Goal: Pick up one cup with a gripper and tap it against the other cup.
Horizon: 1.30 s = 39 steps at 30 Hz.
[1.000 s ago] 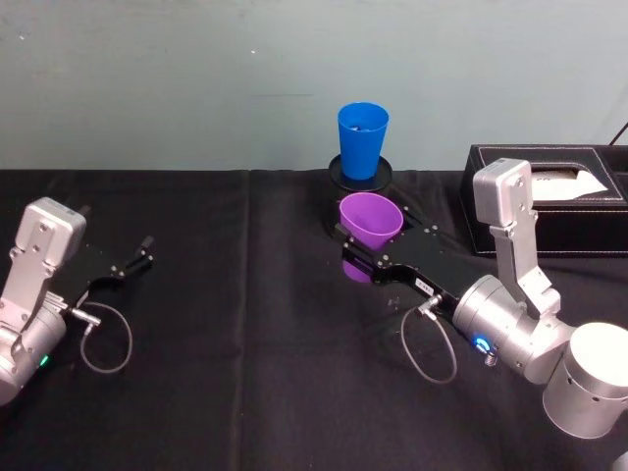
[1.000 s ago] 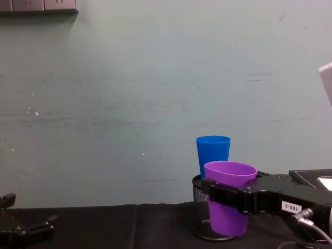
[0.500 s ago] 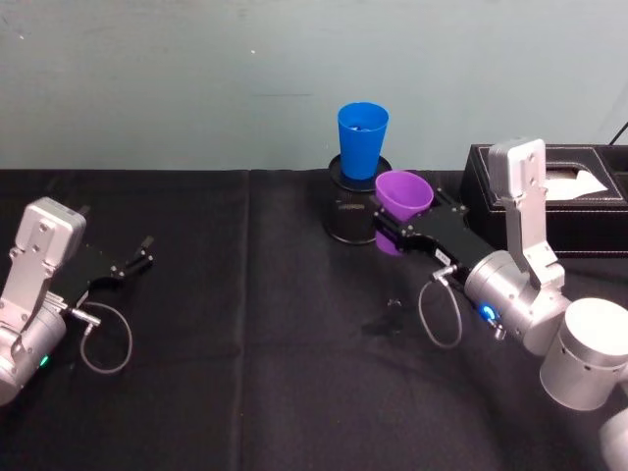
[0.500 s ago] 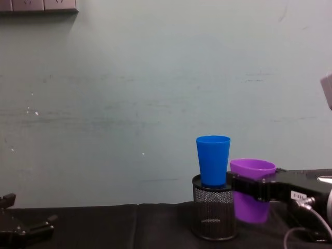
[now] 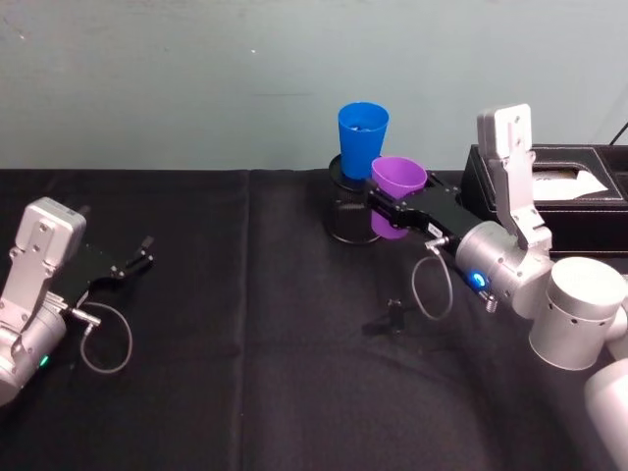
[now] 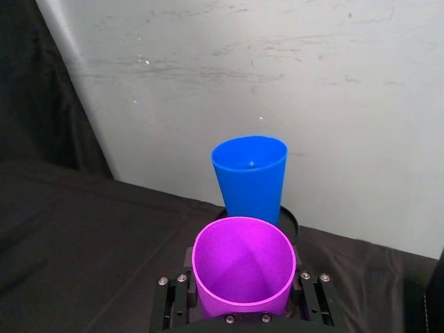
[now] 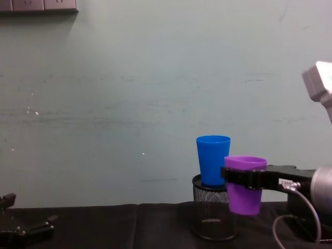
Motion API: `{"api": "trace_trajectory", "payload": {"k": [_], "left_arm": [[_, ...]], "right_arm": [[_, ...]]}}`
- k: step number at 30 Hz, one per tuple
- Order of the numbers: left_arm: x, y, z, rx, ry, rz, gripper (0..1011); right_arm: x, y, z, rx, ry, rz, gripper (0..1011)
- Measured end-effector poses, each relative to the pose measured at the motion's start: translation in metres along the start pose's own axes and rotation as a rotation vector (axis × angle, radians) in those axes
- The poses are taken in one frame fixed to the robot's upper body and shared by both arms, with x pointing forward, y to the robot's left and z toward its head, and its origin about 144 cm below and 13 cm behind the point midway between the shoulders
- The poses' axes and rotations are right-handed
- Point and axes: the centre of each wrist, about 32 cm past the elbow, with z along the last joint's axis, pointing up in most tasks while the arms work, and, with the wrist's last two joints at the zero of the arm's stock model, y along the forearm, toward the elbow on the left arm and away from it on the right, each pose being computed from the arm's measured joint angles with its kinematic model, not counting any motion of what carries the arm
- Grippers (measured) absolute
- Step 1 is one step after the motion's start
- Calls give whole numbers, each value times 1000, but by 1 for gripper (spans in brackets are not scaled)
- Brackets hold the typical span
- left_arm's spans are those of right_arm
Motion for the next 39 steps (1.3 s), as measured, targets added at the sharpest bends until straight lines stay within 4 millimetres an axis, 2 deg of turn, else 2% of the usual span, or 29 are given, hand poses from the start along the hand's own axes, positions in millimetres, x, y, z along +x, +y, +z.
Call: {"api": "trace_trajectory", "payload": {"k": [11,24,39], "left_arm": [[0,0,0,0,0,0,1000],[0,0,0,0,0,0,1000],[0,0,0,0,0,0,1000]], "right_arm": [[-2,22,14,-10,-12,-4,723],[0,46,21,-36,-11,-11,723],[0,46,21,-34,-8,-12,723]]}}
